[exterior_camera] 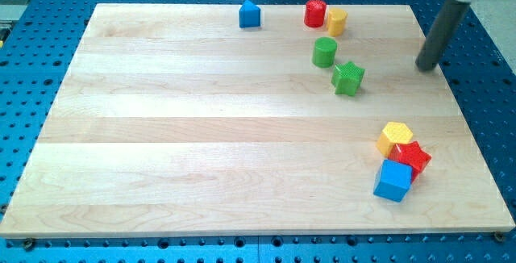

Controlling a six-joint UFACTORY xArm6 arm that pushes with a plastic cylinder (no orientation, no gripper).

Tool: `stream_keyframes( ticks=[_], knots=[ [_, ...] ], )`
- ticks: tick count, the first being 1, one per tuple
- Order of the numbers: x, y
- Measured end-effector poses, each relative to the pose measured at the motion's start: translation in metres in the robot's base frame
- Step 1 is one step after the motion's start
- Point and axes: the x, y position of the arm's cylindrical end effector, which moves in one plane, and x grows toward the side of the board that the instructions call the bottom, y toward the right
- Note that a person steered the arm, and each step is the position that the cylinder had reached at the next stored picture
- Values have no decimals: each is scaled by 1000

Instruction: Place the green star top left to the hexagon

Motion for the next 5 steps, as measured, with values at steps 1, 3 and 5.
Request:
stream_keyframes(
  ticks=[1, 3, 5],
  knots=[
    [3, -74],
    [122, -142],
    [100, -156]
  ],
)
